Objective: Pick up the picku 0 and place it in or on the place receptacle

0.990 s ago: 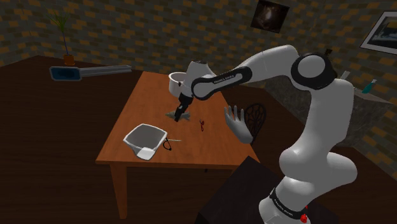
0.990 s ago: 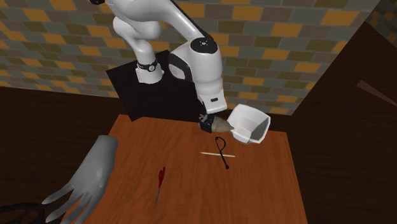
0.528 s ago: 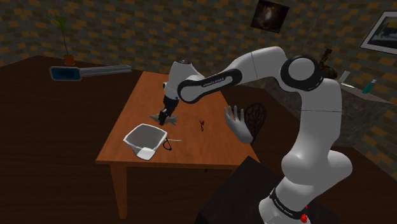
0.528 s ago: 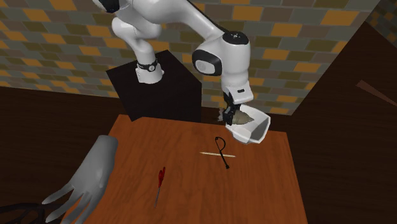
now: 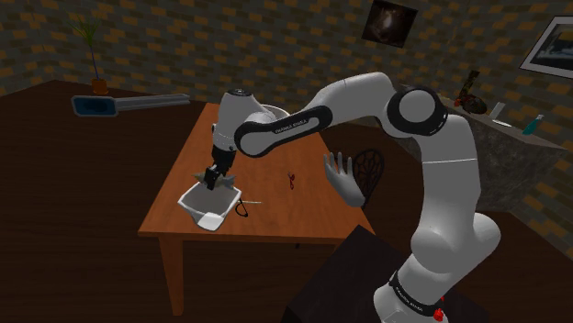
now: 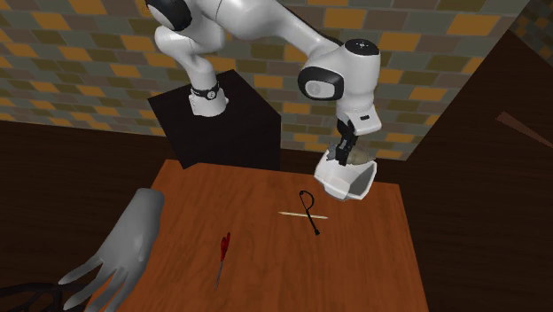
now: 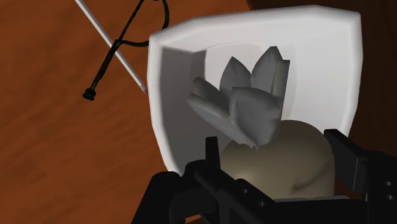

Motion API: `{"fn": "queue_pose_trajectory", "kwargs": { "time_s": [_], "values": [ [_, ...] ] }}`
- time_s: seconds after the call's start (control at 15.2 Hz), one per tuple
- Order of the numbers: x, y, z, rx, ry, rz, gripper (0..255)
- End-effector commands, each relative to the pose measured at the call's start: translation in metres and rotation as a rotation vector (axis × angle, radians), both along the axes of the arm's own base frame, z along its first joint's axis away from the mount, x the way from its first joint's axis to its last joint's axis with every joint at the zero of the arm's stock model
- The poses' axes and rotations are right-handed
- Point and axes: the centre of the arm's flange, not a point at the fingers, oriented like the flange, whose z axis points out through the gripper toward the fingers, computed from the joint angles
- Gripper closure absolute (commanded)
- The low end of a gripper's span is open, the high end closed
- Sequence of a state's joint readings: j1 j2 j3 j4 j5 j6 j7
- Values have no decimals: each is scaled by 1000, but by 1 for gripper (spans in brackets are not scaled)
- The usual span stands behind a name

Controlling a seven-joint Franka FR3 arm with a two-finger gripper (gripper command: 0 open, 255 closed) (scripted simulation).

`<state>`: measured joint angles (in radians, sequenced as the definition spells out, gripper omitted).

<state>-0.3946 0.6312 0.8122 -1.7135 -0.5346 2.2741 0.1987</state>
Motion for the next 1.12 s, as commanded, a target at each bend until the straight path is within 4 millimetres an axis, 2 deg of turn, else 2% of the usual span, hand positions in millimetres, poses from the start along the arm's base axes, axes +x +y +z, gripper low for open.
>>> {"fn": "queue_pose_trajectory", "kwargs": {
  "time_s": [0.0, 0.59, 1.06],
  "values": [
    [0, 2, -9, 0, 0, -1, 255],
    [0, 2, -58, 0, 0, -1, 255],
    [0, 2, -58, 0, 0, -1, 255]
  ]
}}
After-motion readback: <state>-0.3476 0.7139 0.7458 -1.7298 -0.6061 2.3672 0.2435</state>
